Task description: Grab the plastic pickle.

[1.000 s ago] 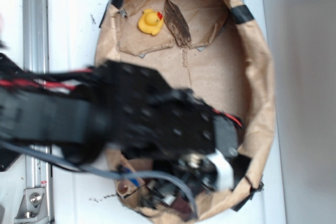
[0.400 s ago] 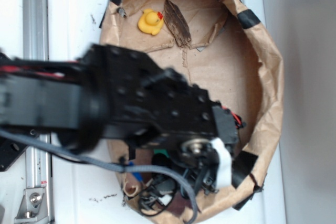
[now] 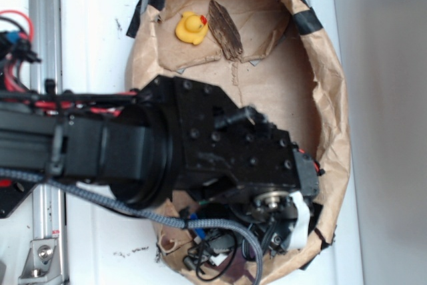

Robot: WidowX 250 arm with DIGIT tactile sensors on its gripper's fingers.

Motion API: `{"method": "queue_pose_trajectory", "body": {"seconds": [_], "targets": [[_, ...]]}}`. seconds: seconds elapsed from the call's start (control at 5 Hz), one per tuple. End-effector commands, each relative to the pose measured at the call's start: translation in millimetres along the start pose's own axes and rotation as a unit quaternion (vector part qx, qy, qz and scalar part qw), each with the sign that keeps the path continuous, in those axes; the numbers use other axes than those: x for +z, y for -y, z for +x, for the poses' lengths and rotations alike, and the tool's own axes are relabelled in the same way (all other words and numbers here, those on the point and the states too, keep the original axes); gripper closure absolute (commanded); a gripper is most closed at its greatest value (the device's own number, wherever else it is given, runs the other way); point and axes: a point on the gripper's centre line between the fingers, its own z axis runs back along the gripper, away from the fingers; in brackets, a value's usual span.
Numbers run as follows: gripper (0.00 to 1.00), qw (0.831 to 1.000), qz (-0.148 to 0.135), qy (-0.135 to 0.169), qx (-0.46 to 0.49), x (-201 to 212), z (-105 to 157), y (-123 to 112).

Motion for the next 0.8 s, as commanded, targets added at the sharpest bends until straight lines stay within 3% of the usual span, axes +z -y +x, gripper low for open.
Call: {"method": "queue_pose_trajectory", "body": {"seconds": [0.0,0.2,0.4,0.6], "targets": [[0.00,0.997,0.054,-0.020,0.055,15.0,-8.8,-14.1],[0.00,0.989,0.096,-0.030,0.106,35.4,-29.1,-46.0],[0.00,0.976,0.133,-0.018,0.173,67.6,-59.8,-68.4],[0.00,0.978,0.124,0.015,0.168,76.9,-53.2,-60.6]]}}
